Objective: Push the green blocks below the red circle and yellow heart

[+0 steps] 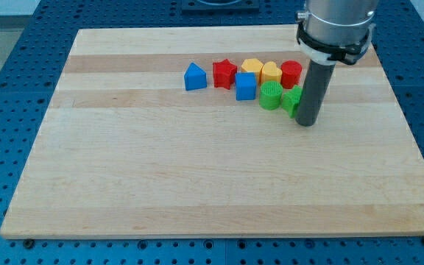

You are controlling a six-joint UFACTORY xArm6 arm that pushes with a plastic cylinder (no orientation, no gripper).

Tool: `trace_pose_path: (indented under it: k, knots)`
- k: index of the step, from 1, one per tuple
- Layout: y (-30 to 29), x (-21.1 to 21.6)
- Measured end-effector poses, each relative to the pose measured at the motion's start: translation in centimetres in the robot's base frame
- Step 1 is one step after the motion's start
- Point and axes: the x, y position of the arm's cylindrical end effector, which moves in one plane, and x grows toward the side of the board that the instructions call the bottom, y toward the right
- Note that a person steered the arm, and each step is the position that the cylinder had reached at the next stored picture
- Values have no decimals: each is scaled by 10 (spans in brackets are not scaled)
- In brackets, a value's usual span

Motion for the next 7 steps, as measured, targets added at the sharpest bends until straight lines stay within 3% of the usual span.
trace_pose_path:
  k: [4, 6, 7]
  knots:
    - [0, -39]
    - [-5, 10]
    - [-31, 12]
